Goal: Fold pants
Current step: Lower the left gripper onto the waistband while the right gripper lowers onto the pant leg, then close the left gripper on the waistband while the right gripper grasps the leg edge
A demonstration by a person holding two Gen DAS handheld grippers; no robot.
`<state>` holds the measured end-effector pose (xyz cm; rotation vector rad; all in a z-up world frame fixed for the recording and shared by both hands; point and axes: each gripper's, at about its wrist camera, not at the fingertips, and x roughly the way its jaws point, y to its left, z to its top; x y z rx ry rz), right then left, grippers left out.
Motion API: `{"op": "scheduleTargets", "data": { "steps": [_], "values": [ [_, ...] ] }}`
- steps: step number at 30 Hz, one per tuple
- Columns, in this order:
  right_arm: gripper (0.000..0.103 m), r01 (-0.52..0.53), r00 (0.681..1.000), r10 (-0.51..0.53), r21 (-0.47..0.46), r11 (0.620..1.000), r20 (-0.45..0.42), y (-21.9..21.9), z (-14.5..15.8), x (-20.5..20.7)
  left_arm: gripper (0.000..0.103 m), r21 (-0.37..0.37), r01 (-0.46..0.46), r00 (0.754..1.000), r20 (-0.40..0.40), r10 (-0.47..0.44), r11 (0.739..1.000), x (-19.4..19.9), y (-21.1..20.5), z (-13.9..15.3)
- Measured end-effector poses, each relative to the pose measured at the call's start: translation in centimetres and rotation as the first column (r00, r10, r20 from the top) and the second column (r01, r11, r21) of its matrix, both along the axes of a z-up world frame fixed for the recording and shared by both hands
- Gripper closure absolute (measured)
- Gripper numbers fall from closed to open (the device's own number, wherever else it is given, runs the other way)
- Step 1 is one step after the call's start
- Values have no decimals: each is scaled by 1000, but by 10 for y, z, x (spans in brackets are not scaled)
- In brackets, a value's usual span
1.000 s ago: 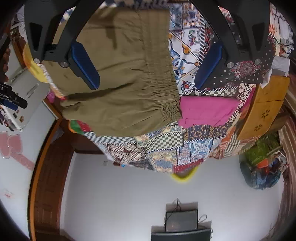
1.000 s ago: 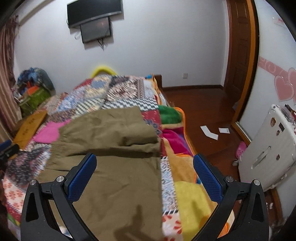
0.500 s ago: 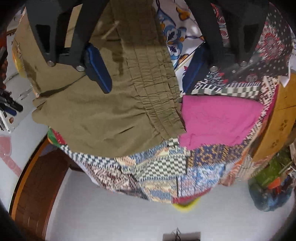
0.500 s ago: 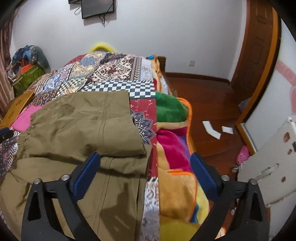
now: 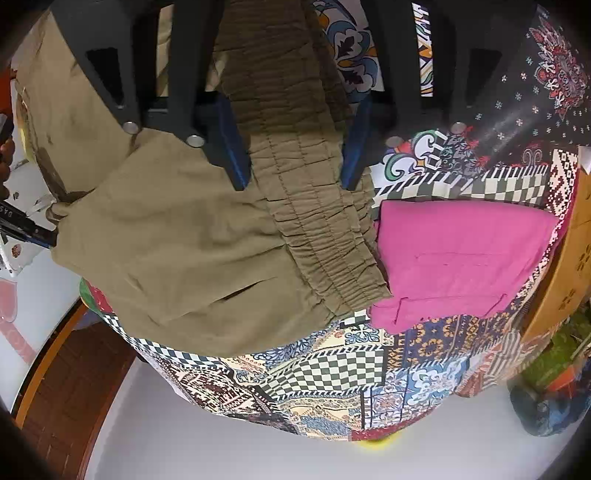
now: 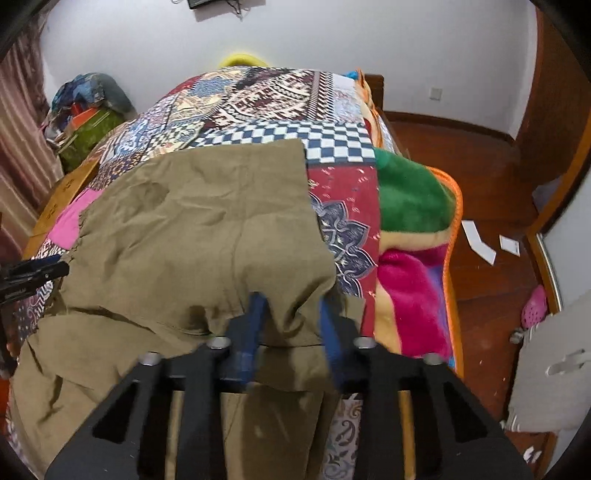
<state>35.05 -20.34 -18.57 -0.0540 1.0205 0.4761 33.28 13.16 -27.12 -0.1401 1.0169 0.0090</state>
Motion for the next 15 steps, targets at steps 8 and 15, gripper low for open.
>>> {"op": "scheduleTargets", "data": {
  "steps": [8, 15],
  "values": [
    [92, 0, 995, 8, -80, 997, 98, 12, 16, 4, 73, 66, -35, 999, -16, 36, 997, 5, 3, -4],
    [96, 67, 993, -45, -211, 975, 108, 7, 1, 15, 76, 72, -36, 998, -40, 39, 997, 11, 7, -17]
  ]
}}
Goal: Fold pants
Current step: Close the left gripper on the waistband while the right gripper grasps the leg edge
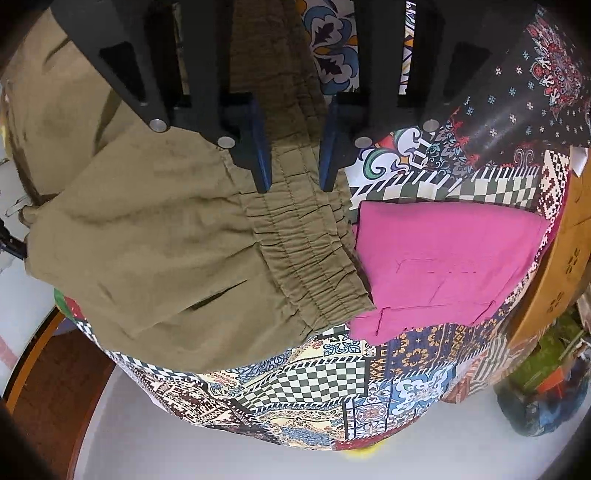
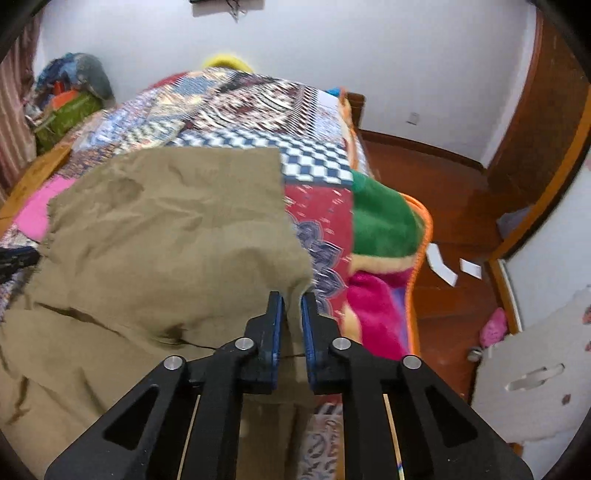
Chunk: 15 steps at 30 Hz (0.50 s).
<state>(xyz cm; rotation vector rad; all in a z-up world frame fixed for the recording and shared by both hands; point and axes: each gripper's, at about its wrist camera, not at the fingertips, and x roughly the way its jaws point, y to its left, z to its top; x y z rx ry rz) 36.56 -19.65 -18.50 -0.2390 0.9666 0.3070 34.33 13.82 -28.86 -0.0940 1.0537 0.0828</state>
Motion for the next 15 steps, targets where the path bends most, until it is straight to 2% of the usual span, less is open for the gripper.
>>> {"op": "scheduleTargets", "data": {
  "steps": [2, 5, 9, 11, 12, 13, 14, 15],
  "values": [
    [97, 31, 1000, -31, -30, 999, -4, -8, -3, 1, 76, 18, 8, 1000, 0, -8, 1000, 0, -3, 0],
    [96, 69, 997, -70, -37, 997, -17, -22, 0, 5, 76, 5, 6, 1000, -4, -6, 1000, 1, 0, 2],
    [94, 45, 999, -45, -14, 999, -1, -25, 22, 3, 75, -18, 2, 1000, 32, -1, 1000, -3, 8, 21],
    [81, 31, 999, -31, -16, 999, 24, -20, 32, 5, 73, -9, -2, 998, 55, 2, 1000, -3, 13, 32],
    [76, 27, 999, -27, -12, 1000, 31, -17, 34, 5, 66, -6, -6, 998, 67, 6, 1000, -2, 16, 37],
    [67, 21, 999, -21, -2, 1000, 35, -14, 38, 9, 61, 1, -12, 997, 82, 12, 1000, -2, 18, 42],
    [60, 18, 999, -19, 15, 1000, 40, -11, 41, 12, 51, 11, -19, 995, 100, 17, 1000, -1, 22, 47],
    [59, 12, 999, -14, 34, 999, 45, -7, 44, 15, 46, 25, -26, 992, 126, 23, 999, 1, 26, 53]
  ]
}}
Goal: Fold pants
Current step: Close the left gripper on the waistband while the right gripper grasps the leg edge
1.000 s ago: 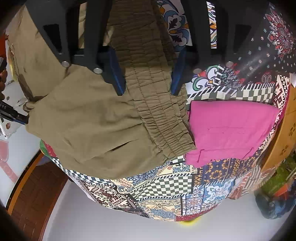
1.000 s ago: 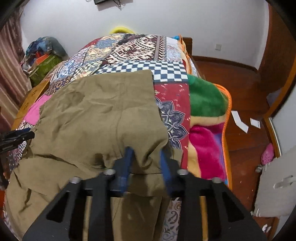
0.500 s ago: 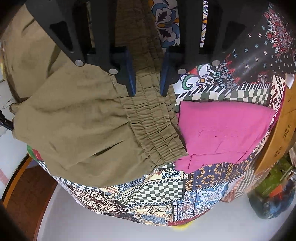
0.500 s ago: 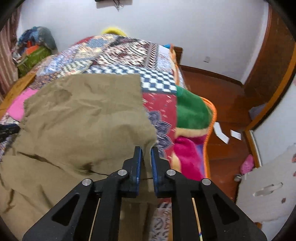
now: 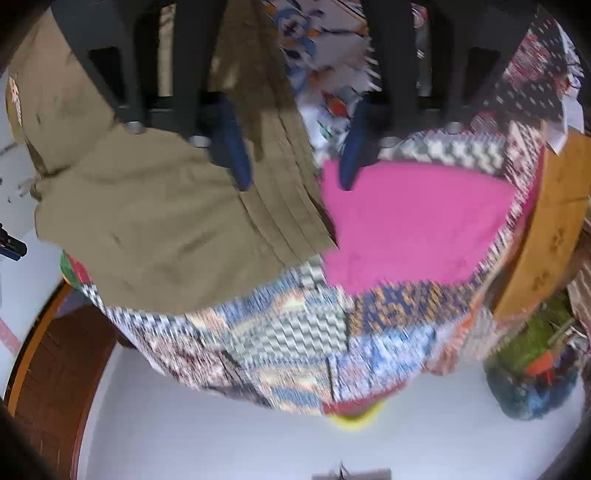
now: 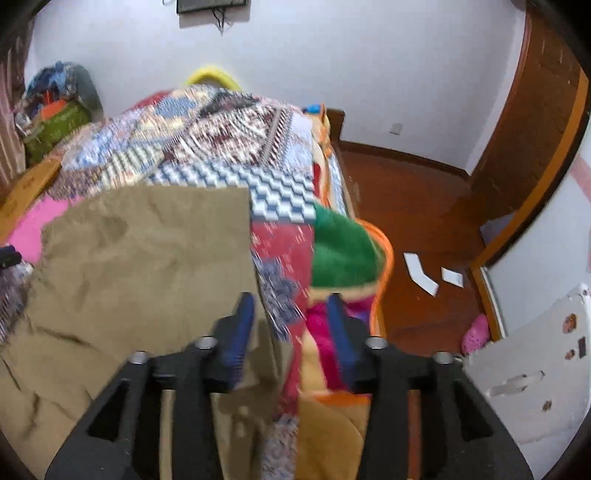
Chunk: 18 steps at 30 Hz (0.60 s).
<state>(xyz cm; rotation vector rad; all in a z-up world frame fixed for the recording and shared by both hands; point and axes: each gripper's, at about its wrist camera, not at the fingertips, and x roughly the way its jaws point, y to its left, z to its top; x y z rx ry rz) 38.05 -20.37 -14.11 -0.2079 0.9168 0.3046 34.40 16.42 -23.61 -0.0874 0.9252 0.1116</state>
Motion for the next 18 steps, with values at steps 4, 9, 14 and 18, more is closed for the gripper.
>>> {"op": "scheduleTargets", "data": {
  "steps": [4, 9, 14, 18],
  "values": [
    [48, -42, 999, 41, 30, 999, 12, 21, 7, 19, 46, 9, -2, 1000, 15, 1, 1000, 16, 12, 5],
    [40, -88, 996, 88, 23, 996, -11, 46, 0, 50, 46, -38, 12, 1000, -22, -12, 999, 43, 21, -13],
    [40, -114, 990, 114, -6, 993, -81, 67, -24, 89, 46, -81, 30, 998, -57, -35, 996, 61, 21, -35],
    [40, -132, 980, 128, -17, 991, -152, 74, -43, 110, 46, -96, 37, 996, -72, -44, 995, 71, 22, -47]
  ]
}}
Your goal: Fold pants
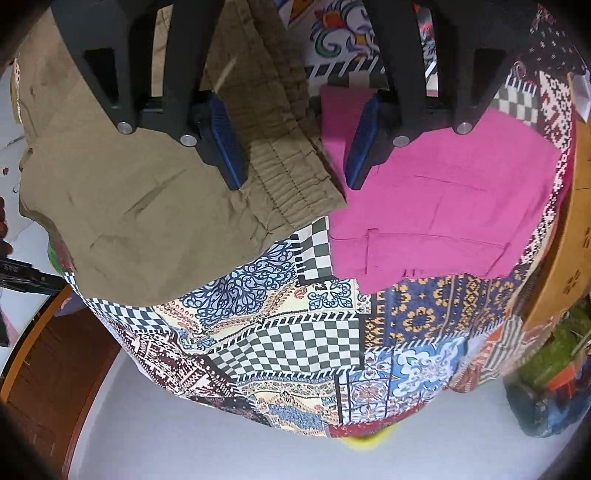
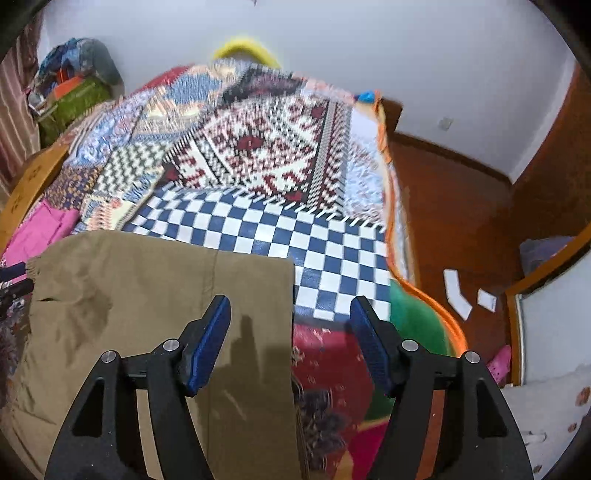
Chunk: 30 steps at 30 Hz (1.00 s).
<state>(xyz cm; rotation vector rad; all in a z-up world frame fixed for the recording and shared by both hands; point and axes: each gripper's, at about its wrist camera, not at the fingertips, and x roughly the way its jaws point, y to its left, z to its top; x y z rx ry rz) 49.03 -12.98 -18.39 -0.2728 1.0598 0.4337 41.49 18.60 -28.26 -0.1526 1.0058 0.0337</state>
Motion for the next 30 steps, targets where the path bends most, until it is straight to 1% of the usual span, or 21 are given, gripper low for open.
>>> {"op": "scheduleTargets", "data": {
  "steps": [3, 5, 6, 7, 10, 13, 15, 16, 17, 18, 19, 22, 23, 25, 26, 27, 30],
  "values": [
    [40, -3, 998, 3, -5, 1000, -61, 5, -16, 12, 46, -19, 5, 1000, 7, -5, 1000, 4, 3, -1],
    [40, -12, 994, 11, -6, 1000, -111, 9, -26, 20, 43, -35, 6, 1000, 9, -6, 999, 7, 6, -1],
    [39, -3, 995, -1, -40, 999, -101, 11, -29, 23, 42, -48, 4, 1000, 9, -4, 999, 9, 8, -2],
    [36, -11, 994, 6, -46, 999, -112, 14, -34, 25, 42, -61, 5, 1000, 6, -5, 998, 10, 10, -4],
    [29, -25, 995, 21, -41, 999, -97, 18, -34, 23, 42, -94, 9, 1000, -5, -10, 996, 13, 12, -9],
    [30, -44, 997, 39, -68, 997, -68, 24, -37, 18, 42, -118, 14, 1000, -10, -16, 993, 15, 12, -13],
    [37, -55, 998, 52, -84, 995, -40, 29, -38, 14, 42, -124, 14, 1000, -14, -16, 992, 16, 11, -14],
    [48, -64, 998, 61, -82, 995, -34, 30, -38, 13, 43, -128, 16, 1000, -15, -18, 992, 16, 11, -15],
    [62, -79, 997, 77, -72, 994, -32, 33, -37, 10, 45, -133, 17, 1000, -16, -20, 991, 16, 11, -15],
    [67, -93, 995, 91, -62, 994, -35, 33, -36, 8, 52, -144, 21, 1000, -17, -23, 989, 16, 10, -16],
    [69, -94, 995, 92, -73, 993, -27, 36, -35, 6, 55, -159, 30, 999, -17, -33, 987, 17, 10, -16],
    [83, -98, 995, 100, -121, 988, 12, 42, -35, 2, 59, -142, 30, 1000, -3, -31, 989, 14, 7, -14],
    [86, -93, 995, 96, -125, 988, 18, 42, -35, 1, 61, -135, 33, 999, 4, -32, 990, 13, 6, -12],
    [89, -69, 997, 74, -118, 991, 37, 41, -32, 0, 71, -122, 35, 999, 19, -33, 992, 11, 5, -9],
    [90, -60, 997, 65, -115, 992, 41, 41, -32, 1, 90, -93, 25, 999, 23, -23, 995, 11, 4, -7],
    [91, -64, 997, 66, -81, 995, 32, 41, -29, 1, 91, -69, 19, 1000, 19, -18, 997, 11, 4, -6],
    [92, -37, 997, 43, -81, 996, 69, 41, -21, 4, 91, -73, 0, 1000, 19, 2, 997, 11, 8, -3]
  ]
}}
